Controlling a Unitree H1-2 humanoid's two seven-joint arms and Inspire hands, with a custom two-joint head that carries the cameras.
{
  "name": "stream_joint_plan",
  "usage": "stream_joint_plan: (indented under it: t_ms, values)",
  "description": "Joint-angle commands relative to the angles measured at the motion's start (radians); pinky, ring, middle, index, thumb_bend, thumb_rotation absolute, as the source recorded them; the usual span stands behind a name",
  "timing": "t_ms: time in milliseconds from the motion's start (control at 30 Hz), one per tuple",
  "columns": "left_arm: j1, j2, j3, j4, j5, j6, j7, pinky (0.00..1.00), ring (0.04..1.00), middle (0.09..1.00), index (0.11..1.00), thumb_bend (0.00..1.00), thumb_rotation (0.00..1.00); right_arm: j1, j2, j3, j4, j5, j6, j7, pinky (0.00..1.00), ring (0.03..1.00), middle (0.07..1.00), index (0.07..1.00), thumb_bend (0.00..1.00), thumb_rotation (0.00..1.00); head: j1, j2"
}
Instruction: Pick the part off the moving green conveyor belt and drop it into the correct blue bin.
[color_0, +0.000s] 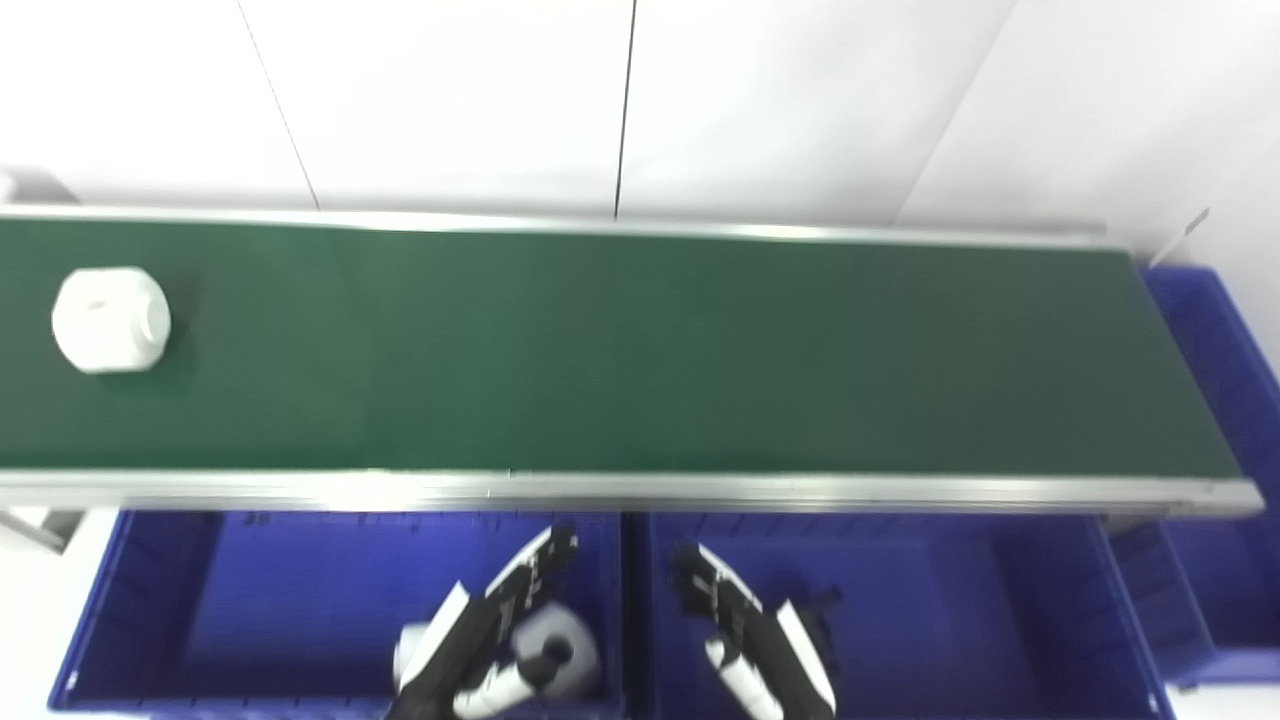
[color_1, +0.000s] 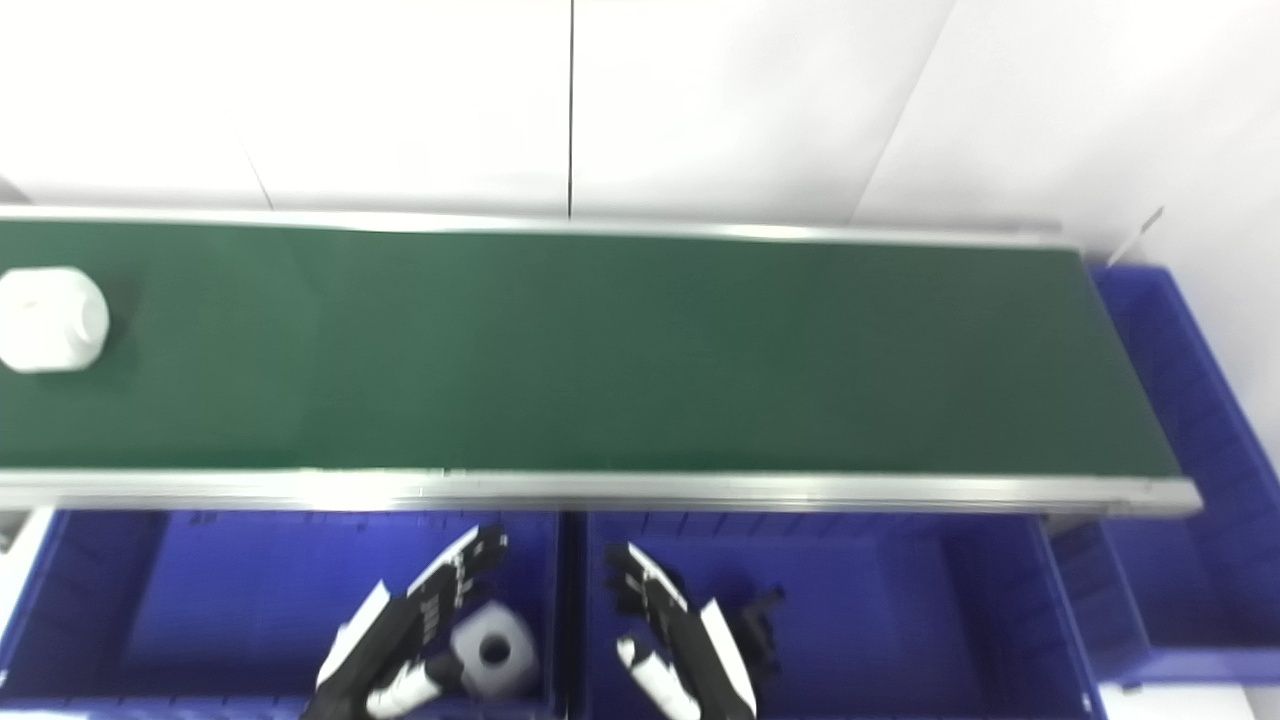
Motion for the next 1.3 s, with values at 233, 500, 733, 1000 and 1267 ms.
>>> stream_joint_plan:
  t_ms: [233, 500, 733, 1000, 1267]
  values:
    - [0.000, -0.004, 0.000, -0.028, -0.009, -0.031, 0.001, 0.88, 0.933, 0.931, 0.937, 0.92, 0.83, 0.005, -0.001, 0.008, -0.026, 0.009, -0.061, -0.003, 0.84, 0.863, 0.903, 0.905, 0.88, 0.95, -0.002, 0.010]
    - [0.003, -0.001, 0.000, -0.039, -0.009, -0.030, 0.000, 0.88, 0.938, 0.939, 0.940, 0.92, 0.84, 0.008, -0.004, 0.010, -0.037, 0.010, -0.061, 0.000, 0.84, 0.866, 0.908, 0.912, 0.88, 0.95, -0.005, 0.034]
    - [0.010, 0.004, 0.000, -0.077, -0.004, -0.002, -0.002, 0.89, 0.944, 0.939, 0.947, 0.91, 0.85, 0.013, -0.001, 0.009, -0.054, 0.019, -0.060, 0.008, 0.85, 0.863, 0.909, 0.916, 0.87, 0.95, -0.012, 0.066]
    - [0.015, 0.001, 0.003, -0.085, -0.007, -0.002, 0.002, 0.92, 0.951, 0.940, 0.948, 0.90, 0.86, 0.022, 0.002, 0.013, -0.082, -0.018, -0.061, -0.037, 0.88, 0.908, 0.945, 0.930, 0.84, 0.97, -0.012, 0.079]
    - [0.018, -0.003, 0.004, -0.092, -0.002, 0.005, 0.006, 0.95, 0.966, 0.945, 0.952, 0.91, 0.88, 0.022, -0.016, 0.030, -0.085, -0.020, -0.061, -0.051, 0.96, 0.971, 0.982, 0.957, 0.83, 0.99, -0.010, 0.084]
